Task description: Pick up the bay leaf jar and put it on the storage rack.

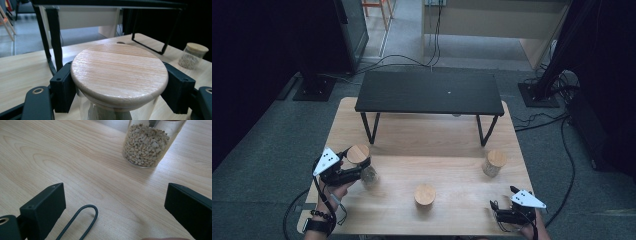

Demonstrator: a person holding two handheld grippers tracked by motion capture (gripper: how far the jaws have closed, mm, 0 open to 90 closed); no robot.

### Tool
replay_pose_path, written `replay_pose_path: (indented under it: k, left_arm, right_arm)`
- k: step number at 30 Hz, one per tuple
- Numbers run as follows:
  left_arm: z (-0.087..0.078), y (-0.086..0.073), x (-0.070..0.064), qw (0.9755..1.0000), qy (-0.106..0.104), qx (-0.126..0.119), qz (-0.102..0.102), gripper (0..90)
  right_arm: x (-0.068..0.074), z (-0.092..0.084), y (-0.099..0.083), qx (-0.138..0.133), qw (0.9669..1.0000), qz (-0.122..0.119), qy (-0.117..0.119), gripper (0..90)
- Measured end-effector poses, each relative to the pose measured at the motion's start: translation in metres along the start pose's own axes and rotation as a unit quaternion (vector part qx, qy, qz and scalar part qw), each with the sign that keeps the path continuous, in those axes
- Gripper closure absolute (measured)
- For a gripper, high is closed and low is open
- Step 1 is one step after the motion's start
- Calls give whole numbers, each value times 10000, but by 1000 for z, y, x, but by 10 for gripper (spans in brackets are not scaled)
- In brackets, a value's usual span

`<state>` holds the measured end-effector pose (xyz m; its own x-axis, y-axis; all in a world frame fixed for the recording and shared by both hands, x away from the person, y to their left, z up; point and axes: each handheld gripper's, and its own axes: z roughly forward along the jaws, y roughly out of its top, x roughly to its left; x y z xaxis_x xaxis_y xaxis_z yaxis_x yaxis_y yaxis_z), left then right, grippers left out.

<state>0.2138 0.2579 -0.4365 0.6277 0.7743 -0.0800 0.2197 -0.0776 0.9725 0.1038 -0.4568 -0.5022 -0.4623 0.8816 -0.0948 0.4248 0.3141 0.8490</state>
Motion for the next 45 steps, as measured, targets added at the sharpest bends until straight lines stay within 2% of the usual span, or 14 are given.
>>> replay_pose_path:
  k: [5,6,7,9,14,23,28,36,45]
  left_arm:
    - [0,19,-5,9999,80,83,80,243]
    - [0,19,-5,9999,80,83,80,243]
    - [0,28,-6,9998,96,117,86,243]
    - [1,31,-7,9999,97,102,89,243]
    - [3,51,-10,9999,89,71,101,243]
    - [14,84,-14,9995,16,127,277,243]
    - [20,103,-14,9997,10,74,219,243]
    - [31,134,-16,9993,23,147,349,243]
    - [40,156,-16,9993,86,81,359,243]
  right_arm:
    - [0,0,0,4,10000,2,2,34]
    - [0,0,0,4,10000,1,3,34]
    - [0,0,0,9,10000,8,5,34]
    - [0,0,0,6,10000,0,8,34]
    - [0,0,0,2,10000,5,0,34]
    - [-1,0,0,-4,10000,8,19,34]
    - [-1,0,0,-6,10000,1,22,34]
    - [-1,0,0,4,10000,-2,36,34]
    - [-2,0,0,11,10000,-16,61,34]
